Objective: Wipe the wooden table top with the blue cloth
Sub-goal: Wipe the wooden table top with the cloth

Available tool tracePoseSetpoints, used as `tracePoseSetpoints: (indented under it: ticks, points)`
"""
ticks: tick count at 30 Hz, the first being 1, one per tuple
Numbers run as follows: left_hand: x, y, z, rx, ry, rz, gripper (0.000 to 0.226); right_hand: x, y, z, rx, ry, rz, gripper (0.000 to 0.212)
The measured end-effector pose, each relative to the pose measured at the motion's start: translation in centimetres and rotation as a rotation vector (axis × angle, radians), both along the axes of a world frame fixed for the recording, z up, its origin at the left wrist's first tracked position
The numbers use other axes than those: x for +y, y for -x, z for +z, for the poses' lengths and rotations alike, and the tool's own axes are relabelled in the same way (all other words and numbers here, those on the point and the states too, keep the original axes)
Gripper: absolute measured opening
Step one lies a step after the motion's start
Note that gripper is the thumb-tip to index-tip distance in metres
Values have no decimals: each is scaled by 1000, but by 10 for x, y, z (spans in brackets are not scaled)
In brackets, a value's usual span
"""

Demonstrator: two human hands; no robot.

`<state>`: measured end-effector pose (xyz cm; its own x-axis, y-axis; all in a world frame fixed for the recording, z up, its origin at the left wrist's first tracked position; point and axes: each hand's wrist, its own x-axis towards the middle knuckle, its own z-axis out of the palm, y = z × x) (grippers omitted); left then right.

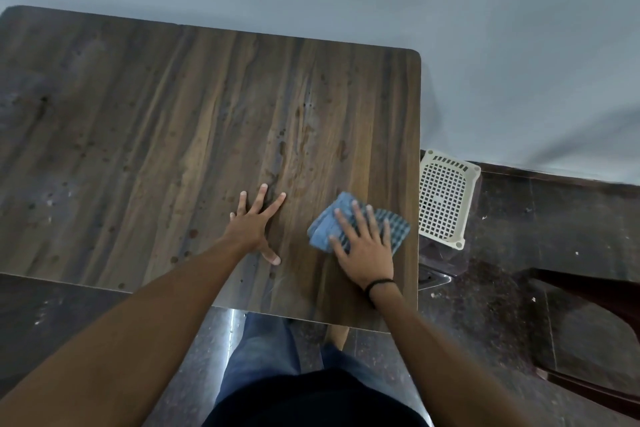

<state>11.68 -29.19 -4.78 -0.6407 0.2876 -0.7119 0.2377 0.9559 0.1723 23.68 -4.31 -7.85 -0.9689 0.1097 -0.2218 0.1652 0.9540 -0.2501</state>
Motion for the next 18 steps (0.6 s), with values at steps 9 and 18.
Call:
tracePoseSetpoints:
  ticks: [9,18]
  points:
    - [-8,9,1,14,-3,37,146,19,12,2,-25,-19,113,62]
    - [-12,14,6,-43,1,72,148,-3,-59,-9,21,-41,782,58]
